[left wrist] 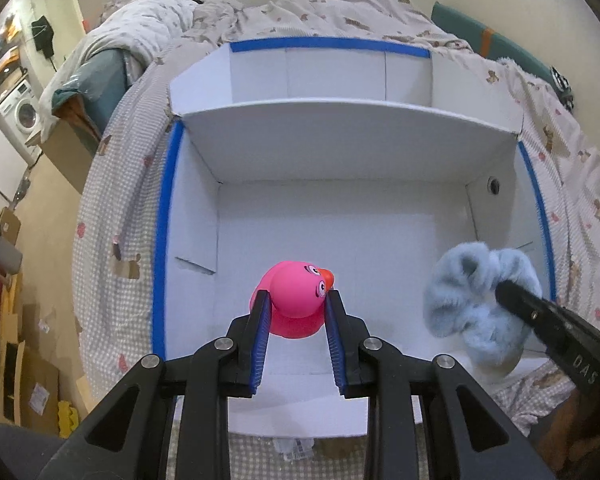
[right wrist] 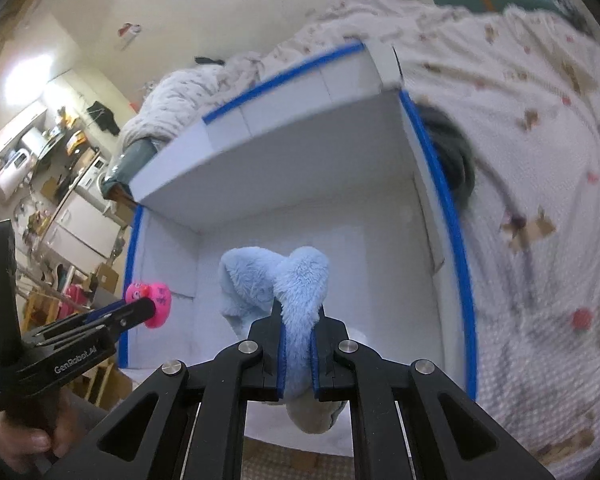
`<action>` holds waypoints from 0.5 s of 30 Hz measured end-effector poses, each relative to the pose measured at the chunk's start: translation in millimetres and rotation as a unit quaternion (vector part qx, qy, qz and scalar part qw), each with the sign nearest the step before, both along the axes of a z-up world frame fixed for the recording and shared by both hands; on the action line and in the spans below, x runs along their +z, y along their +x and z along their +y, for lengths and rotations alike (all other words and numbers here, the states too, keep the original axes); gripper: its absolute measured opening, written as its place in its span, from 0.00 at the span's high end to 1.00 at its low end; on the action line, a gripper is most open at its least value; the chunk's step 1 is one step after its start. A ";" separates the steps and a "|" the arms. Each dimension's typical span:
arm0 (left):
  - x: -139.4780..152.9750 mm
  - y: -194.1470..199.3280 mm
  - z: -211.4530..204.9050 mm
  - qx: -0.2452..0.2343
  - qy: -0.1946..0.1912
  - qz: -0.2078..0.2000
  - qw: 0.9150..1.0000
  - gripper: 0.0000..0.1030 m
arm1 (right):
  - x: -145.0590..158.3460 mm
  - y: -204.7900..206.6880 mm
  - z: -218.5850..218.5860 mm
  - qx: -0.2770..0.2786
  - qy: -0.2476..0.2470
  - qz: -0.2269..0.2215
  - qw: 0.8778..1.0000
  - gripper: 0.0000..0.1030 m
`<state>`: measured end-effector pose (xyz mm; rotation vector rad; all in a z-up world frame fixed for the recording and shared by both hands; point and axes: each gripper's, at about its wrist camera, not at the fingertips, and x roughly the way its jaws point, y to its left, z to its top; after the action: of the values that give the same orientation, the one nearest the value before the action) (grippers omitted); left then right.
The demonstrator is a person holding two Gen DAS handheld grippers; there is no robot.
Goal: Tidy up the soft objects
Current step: 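Carry the duck and scrunchie into the box and open both grippers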
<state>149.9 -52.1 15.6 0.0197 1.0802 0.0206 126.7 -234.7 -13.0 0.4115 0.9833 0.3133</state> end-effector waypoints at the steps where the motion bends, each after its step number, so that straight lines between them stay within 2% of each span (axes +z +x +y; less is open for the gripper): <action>1: -4.3 1.0 -0.8 0.000 0.000 0.002 1.000 0.76 | -3.4 1.3 1.0 0.000 -0.009 0.005 1.000 0.90; 4: -16.9 4.9 -4.5 -0.002 -0.001 0.013 1.000 0.76 | -11.2 7.2 3.4 0.004 -0.029 0.017 0.999 0.90; 15: -40.7 16.8 -4.8 -0.002 -0.002 0.031 1.000 0.76 | -22.4 12.8 9.6 0.011 -0.041 0.035 0.998 0.89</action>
<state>166.7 -57.0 -25.1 0.0184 1.1427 0.0152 139.5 -225.1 -35.5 0.3391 1.0658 0.2786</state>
